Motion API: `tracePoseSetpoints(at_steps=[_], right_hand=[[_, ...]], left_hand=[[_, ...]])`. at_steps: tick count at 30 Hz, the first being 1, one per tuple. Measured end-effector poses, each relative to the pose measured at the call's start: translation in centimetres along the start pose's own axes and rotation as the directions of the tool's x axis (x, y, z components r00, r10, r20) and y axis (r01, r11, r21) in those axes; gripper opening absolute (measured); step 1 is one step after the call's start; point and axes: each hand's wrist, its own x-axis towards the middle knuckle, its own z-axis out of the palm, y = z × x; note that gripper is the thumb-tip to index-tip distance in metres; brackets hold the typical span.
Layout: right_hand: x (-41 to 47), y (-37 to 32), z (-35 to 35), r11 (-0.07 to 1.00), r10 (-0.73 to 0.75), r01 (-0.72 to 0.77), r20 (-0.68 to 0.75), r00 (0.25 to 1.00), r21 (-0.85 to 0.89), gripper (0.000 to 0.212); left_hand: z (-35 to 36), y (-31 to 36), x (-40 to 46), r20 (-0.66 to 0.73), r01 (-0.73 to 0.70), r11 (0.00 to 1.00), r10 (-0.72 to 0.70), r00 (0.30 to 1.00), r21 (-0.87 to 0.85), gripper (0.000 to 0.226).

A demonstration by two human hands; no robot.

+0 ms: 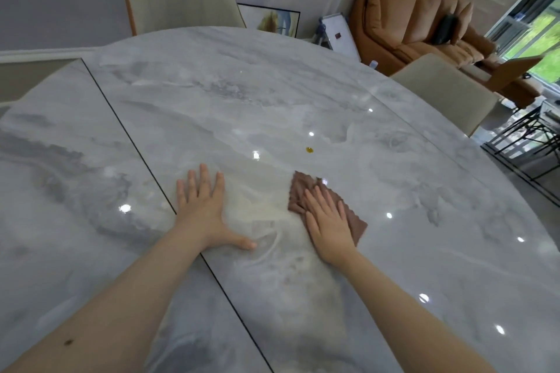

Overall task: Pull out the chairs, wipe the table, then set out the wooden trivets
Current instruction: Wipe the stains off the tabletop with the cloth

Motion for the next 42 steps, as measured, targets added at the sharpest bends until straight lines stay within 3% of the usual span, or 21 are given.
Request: tracePoseSetpoints(at_steps=[5, 10, 13, 17, 20, 24, 27, 29, 31, 34, 37, 42], right_hand=[[6.5, 2.2, -0.4, 0.962, 0.273, -0.272, -0.042, 0.961, 0.016, 0.054], [12.6, 1.2, -1.1, 0.915, 0.396, -0.386, -0.067, 0.916, 0.119, 0.057], [15.5, 0.2, -1.9, 0.927, 0.321, -0.299, -0.065, 0.945, 0.228, 0.058], [16.2, -3.3, -1.3, 0.956, 0.037, -0.009, -0.089, 0.995, 0.295, 0.056], [13.3, -6.5, -0.4, 0.904, -0.204, 0.226, -0.098, 0.974, 0.364, 0.064], [6.5, -5.9, 0.3, 0.841, -0.432, 0.404, -0.004, 0.902, 0.360, 0.061], [5.6, -2.1, -0.3, 0.905, -0.378, 0.366, 0.018, 0.926, 0.217, 0.063], [7.6, -0.9, -0.9, 0.969, -0.218, 0.214, 0.020, 0.976, 0.121, 0.067], [10.8, -1.3, -1.2, 0.997, -0.063, 0.060, 0.062, 0.996, 0.051, 0.057], [15.4, -4.3, -0.9, 0.999, 0.040, -0.042, 0.073, 0.997, 0.029, 0.049], [17.7, -8.0, -0.2, 0.999, -0.024, 0.021, 0.078, 0.997, 0.048, 0.049], [14.3, -10.2, 0.5, 0.958, -0.286, 0.282, 0.077, 0.955, 0.061, 0.053]], left_hand=[[-2.0, -0.4, 3.1, 0.064, 0.035, 0.998, -0.039, 0.997, 0.059, 0.164], [-1.4, -1.1, 3.8, 0.087, 0.031, 0.998, -0.036, 0.996, 0.053, 0.167], [-1.2, -1.1, 3.8, 0.070, 0.028, 0.998, -0.031, 0.997, 0.049, 0.166], [-1.2, -1.0, 3.7, 0.059, 0.021, 0.999, -0.024, 0.998, 0.047, 0.165], [-1.3, -1.1, 3.5, 0.043, 0.011, 0.999, -0.013, 0.999, 0.043, 0.165], [-1.4, -1.2, 3.1, 0.032, 0.003, 1.000, -0.004, 0.999, 0.031, 0.166], [-1.4, -1.3, 3.1, 0.039, -0.002, 1.000, 0.002, 0.999, 0.008, 0.166], [-1.4, -1.4, 3.2, 0.040, -0.005, 1.000, 0.005, 0.999, 0.002, 0.166], [-1.2, -1.5, 3.2, 0.041, -0.007, 1.000, 0.007, 0.999, 0.004, 0.165], [-1.1, -1.4, 3.5, 0.035, -0.008, 1.000, 0.007, 0.999, 0.014, 0.164], [-1.1, -1.4, 3.5, 0.034, -0.001, 1.000, 0.000, 0.999, 0.025, 0.163], [-1.3, -1.3, 3.1, 0.029, -0.012, 1.000, 0.011, 1.000, 0.014, 0.162]])
